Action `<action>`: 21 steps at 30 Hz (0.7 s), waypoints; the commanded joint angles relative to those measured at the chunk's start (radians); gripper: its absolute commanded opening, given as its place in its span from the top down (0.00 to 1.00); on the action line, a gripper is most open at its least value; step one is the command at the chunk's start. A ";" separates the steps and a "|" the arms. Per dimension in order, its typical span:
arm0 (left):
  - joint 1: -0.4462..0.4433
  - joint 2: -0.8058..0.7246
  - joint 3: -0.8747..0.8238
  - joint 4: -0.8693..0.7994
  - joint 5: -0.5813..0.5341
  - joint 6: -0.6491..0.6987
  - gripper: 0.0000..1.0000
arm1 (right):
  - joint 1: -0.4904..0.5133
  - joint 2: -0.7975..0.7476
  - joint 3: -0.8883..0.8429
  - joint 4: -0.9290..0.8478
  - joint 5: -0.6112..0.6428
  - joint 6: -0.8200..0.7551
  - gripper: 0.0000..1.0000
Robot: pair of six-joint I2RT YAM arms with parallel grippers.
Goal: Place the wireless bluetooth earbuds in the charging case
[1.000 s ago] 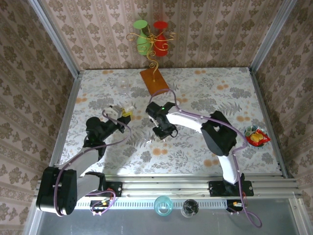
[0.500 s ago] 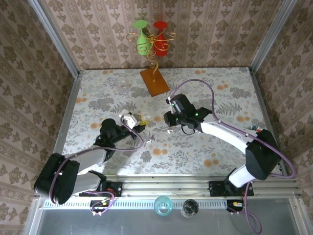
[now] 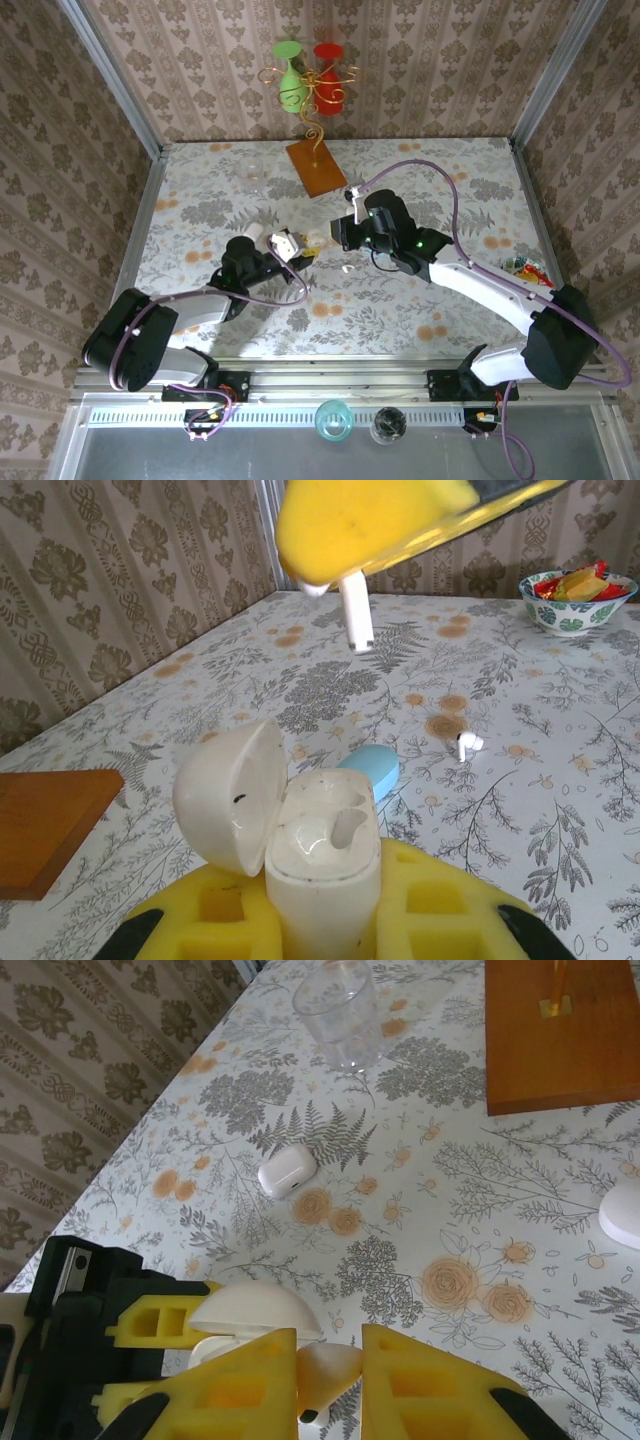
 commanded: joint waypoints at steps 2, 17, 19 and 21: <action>-0.011 0.007 0.038 0.042 0.009 0.013 1.00 | 0.031 0.012 0.021 0.002 -0.010 -0.043 0.81; -0.012 0.000 0.034 0.024 0.010 0.013 1.00 | 0.043 0.047 0.022 0.042 0.011 -0.041 0.81; -0.012 0.004 0.034 0.023 0.008 0.013 1.00 | 0.043 0.034 0.014 0.056 0.022 -0.040 0.81; -0.012 0.009 0.036 0.029 0.016 0.012 1.00 | 0.041 0.037 0.021 0.048 0.023 -0.044 0.82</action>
